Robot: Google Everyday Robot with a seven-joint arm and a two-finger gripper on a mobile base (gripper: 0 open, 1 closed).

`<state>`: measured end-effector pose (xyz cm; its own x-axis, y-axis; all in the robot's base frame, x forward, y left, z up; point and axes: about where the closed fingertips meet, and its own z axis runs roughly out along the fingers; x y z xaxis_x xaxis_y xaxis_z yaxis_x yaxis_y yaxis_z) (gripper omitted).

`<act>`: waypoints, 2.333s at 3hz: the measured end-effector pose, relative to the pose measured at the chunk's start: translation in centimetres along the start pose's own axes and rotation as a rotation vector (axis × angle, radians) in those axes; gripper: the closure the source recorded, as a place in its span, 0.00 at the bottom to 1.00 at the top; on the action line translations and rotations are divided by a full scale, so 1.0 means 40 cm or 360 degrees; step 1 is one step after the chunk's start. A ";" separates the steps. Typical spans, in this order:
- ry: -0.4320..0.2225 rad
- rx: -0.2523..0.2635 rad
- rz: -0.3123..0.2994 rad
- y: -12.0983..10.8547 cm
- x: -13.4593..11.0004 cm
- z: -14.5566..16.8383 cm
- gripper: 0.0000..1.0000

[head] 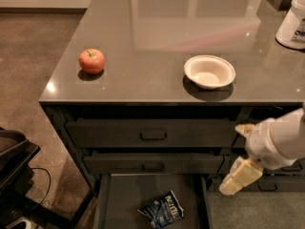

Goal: Pick blue chip bag from bottom drawer and place on counter

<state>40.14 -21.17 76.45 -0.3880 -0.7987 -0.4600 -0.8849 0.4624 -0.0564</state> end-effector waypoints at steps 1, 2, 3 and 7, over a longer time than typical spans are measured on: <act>-0.0026 0.0073 0.0014 -0.022 0.005 0.028 0.00; -0.0109 0.0041 0.0080 0.021 0.029 0.080 0.00; -0.0253 -0.0109 0.0243 0.154 0.098 0.261 0.00; -0.0521 -0.0207 0.0536 0.263 0.172 0.573 0.00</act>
Offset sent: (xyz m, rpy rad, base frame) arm -0.0447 0.0164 -0.0977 0.1718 0.0379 -0.1126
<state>34.05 -12.98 52.40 -0.5753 -0.4401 -0.6894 -0.7570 0.6058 0.2450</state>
